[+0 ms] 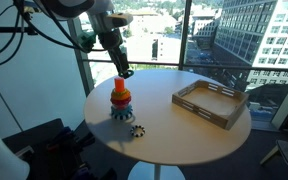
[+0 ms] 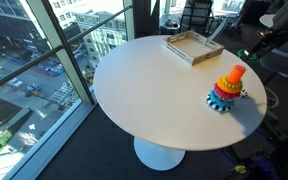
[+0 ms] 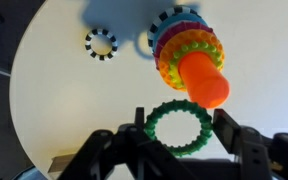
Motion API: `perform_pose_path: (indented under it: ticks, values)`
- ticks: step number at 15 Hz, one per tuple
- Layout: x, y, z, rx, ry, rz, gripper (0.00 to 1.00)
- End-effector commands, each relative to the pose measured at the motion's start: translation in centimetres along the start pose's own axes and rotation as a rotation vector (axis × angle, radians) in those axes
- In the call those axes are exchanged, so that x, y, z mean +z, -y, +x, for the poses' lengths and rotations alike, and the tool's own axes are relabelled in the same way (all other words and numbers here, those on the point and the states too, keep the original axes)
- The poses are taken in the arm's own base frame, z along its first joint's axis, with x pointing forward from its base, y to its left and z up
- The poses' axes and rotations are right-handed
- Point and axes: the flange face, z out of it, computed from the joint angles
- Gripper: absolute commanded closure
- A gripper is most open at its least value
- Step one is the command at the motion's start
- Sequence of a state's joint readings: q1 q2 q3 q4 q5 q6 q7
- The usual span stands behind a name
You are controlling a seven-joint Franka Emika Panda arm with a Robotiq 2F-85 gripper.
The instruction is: Put the green ring on the table
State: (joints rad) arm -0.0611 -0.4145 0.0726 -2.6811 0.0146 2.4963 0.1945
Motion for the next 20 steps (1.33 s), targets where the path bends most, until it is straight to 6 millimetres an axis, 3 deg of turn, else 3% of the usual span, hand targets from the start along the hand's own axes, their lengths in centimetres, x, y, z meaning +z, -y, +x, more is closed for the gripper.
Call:
perform_pose_path:
  ticks: [1,10,20]
  values:
    - [1.2,-1.9,1.0,0.068,0.036,-0.042,0.56]
    - [7.4,-6.4,1.4,0.174,0.169,-0.093,0.56]
    - [14.8,-7.6,2.2,0.183,0.264,-0.134,0.56]
